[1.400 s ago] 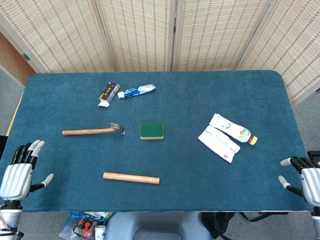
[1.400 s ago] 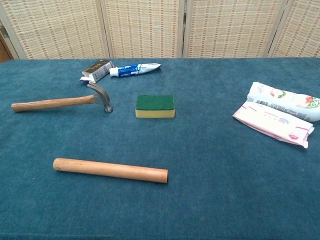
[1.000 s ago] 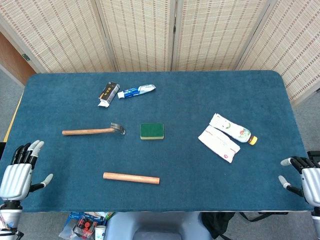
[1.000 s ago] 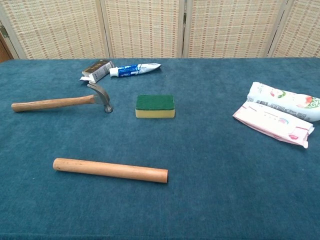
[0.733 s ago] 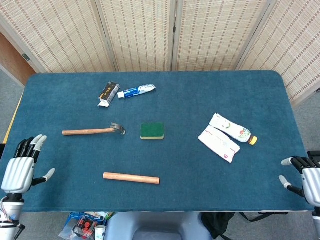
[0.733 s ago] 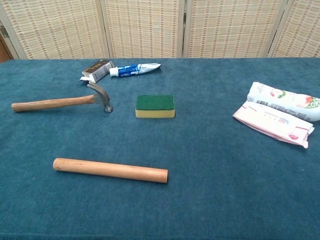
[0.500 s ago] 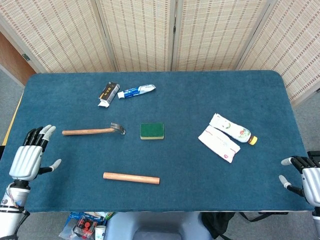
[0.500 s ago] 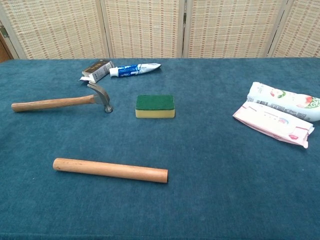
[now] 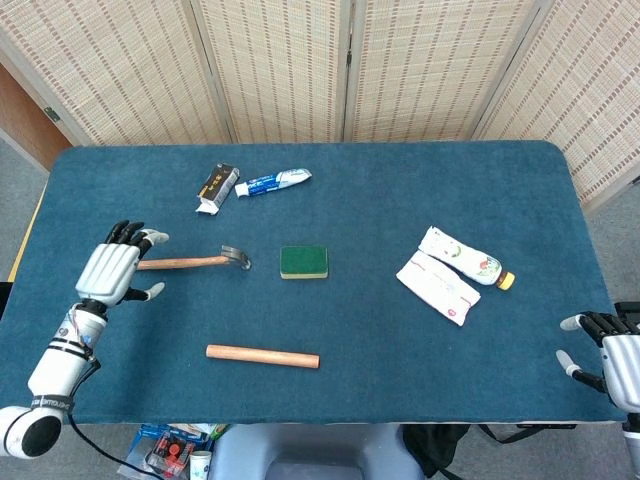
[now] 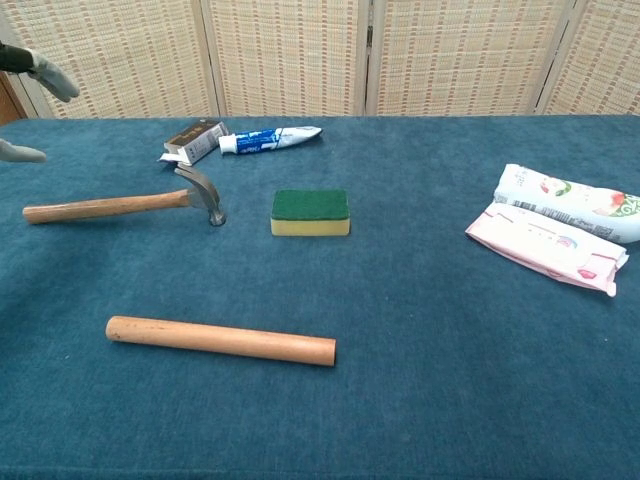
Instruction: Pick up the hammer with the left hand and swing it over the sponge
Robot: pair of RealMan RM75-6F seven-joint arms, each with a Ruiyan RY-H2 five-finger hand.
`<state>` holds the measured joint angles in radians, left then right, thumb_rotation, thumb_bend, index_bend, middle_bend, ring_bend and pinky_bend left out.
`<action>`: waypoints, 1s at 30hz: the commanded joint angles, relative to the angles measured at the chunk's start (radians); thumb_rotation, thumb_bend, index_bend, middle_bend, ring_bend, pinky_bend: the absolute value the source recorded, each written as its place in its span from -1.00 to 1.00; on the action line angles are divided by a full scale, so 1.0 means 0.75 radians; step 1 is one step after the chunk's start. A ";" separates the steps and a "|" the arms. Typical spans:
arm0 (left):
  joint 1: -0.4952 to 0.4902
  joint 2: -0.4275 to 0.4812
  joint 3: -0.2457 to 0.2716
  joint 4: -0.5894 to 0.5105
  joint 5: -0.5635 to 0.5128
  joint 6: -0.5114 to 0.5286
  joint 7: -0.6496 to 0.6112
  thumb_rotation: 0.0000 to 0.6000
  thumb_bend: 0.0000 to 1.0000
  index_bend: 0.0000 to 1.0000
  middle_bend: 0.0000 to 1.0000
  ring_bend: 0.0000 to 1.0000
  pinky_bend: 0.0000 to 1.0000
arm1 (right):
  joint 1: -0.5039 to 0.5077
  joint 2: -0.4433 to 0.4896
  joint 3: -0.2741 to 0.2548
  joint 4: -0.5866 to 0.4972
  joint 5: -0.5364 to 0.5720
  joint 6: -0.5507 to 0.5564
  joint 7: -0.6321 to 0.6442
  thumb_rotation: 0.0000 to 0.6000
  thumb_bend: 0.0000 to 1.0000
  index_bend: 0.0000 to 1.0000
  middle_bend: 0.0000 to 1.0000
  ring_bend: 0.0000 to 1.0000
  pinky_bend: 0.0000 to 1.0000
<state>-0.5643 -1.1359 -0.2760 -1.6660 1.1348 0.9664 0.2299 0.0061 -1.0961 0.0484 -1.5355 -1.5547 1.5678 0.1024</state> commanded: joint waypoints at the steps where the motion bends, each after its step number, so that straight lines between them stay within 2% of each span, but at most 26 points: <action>1: -0.091 -0.062 -0.021 0.083 -0.098 -0.080 0.063 1.00 -0.58 -0.57 -0.55 -0.80 -1.00 | 0.000 0.001 0.001 0.002 0.004 -0.002 0.001 1.00 -0.56 -0.16 -0.20 -0.32 -0.25; 6: -0.184 -0.139 -0.020 0.193 -0.209 -0.155 0.115 1.00 -0.47 -0.54 -0.53 -0.78 -1.00 | 0.002 -0.001 0.002 0.008 0.009 -0.009 0.007 1.00 -0.56 -0.16 -0.20 -0.32 -0.25; 13: -0.307 -0.216 0.015 0.319 -0.412 -0.266 0.232 1.00 -0.47 -0.54 -0.52 -0.78 -1.00 | 0.002 0.002 0.003 0.014 0.017 -0.015 0.015 1.00 -0.56 -0.16 -0.20 -0.32 -0.25; 23: -0.445 -0.317 0.091 0.428 -0.656 -0.340 0.355 1.00 -0.47 -0.52 -0.45 -0.76 -1.00 | 0.000 0.001 0.004 0.033 0.035 -0.027 0.037 1.00 -0.56 -0.16 -0.20 -0.32 -0.25; 30: -0.507 -0.389 0.132 0.517 -0.771 -0.354 0.388 1.00 -0.41 -0.50 -0.43 -0.76 -1.00 | -0.001 0.003 0.004 0.042 0.043 -0.034 0.047 1.00 -0.56 -0.16 -0.20 -0.32 -0.25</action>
<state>-0.9357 -1.4184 -0.1843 -1.2877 0.5677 0.7042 0.5164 0.0056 -1.0942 0.0516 -1.5036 -1.5222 1.5421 0.1377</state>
